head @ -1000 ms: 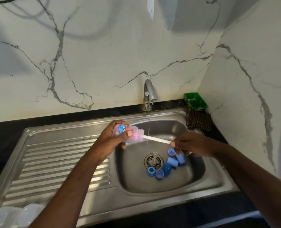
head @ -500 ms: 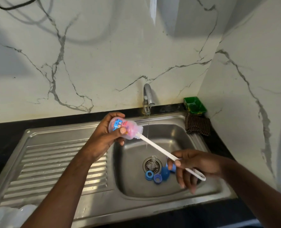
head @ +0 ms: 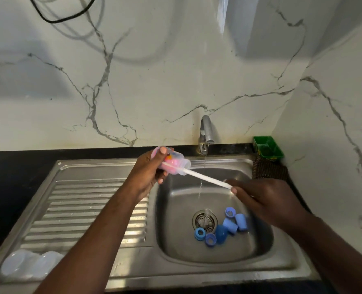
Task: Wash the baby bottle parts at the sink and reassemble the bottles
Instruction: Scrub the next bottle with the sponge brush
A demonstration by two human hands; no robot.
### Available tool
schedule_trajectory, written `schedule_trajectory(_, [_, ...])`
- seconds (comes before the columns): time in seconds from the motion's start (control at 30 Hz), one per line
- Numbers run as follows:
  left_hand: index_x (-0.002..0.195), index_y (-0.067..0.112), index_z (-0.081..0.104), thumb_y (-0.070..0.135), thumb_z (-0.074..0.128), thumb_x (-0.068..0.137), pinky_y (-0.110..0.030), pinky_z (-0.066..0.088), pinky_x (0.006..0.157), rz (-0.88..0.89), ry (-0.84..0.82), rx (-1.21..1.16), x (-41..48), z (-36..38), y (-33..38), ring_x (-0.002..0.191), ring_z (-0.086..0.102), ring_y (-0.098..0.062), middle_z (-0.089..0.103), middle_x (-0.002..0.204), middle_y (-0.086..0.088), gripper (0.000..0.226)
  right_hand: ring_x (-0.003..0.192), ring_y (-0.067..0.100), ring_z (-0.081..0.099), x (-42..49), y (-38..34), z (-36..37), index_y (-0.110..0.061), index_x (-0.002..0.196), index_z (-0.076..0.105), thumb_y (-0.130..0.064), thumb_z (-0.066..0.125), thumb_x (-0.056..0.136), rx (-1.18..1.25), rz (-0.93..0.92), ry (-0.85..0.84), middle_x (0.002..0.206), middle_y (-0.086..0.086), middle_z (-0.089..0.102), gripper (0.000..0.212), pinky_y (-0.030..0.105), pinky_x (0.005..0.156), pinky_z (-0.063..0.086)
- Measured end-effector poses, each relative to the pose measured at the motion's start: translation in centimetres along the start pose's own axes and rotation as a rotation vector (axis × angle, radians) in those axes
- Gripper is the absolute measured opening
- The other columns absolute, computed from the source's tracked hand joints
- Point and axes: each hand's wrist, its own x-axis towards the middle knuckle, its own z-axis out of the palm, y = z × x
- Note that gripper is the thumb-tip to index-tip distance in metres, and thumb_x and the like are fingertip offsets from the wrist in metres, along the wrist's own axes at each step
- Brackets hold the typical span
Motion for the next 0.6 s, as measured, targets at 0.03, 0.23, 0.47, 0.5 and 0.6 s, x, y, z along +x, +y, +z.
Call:
schedule_trajectory(0.03, [0.102,0.011,0.071,0.06,0.07,0.075,-0.018,0.038,0.037,0.008,0.023,-0.041,0.1,0.1,0.2,0.046,0.044,-0.009,0.058,0.073,-0.008,0.056,0.058,0.001,0.06,0.3,-0.2,0.0,-0.045,0.118,0.069,-0.055,0.044,0.097,0.001,0.024,0.043,0.066,-0.014,0.066,0.034,0.026,0.05,0.047])
schedule_trajectory(0.23, [0.085,0.015,0.075,0.067,0.092,0.037,-0.017,0.037,0.036,-0.014,0.085,-0.329,1.1,1.0,1.2,0.047,0.043,-0.006,0.06,0.066,0.0,0.072,0.049,0.019,0.057,1.7,-2.1,0.6,-0.019,0.09,0.063,-0.05,0.063,0.086,0.823,0.538,-0.202,0.065,0.004,0.066,0.032,0.032,0.047,0.048])
schedule_trajectory(0.47, [0.1,0.014,0.07,0.062,0.065,0.066,-0.018,0.035,0.037,-0.05,0.032,-0.176,0.7,2.1,2.7,0.051,0.045,-0.008,0.064,0.073,-0.003,0.06,0.032,0.015,0.035,1.2,-2.3,-0.1,-0.033,0.114,0.073,-0.029,0.054,0.098,1.043,0.506,-0.566,0.048,0.016,0.051,0.025,0.018,0.033,0.03])
schedule_trajectory(0.5, [0.098,0.012,0.07,0.065,0.065,0.067,-0.02,0.036,0.038,-0.053,0.057,-0.082,0.8,2.2,2.7,0.051,0.045,-0.01,0.062,0.071,-0.004,0.061,0.03,0.017,0.036,1.4,-1.9,-0.4,-0.036,0.109,0.074,-0.025,0.057,0.098,0.978,0.492,-0.522,0.047,0.014,0.052,0.023,0.018,0.034,0.031])
schedule_trajectory(0.6, [0.088,0.002,0.068,0.071,0.066,0.067,-0.024,0.038,0.043,-0.101,0.212,0.126,1.0,2.6,2.7,0.048,0.043,-0.013,0.053,0.061,-0.006,0.072,0.036,0.019,0.052,1.8,-1.5,-0.8,-0.036,0.102,0.072,-0.024,0.065,0.095,0.345,0.189,-0.249,0.05,0.002,0.059,0.015,0.028,0.039,0.045])
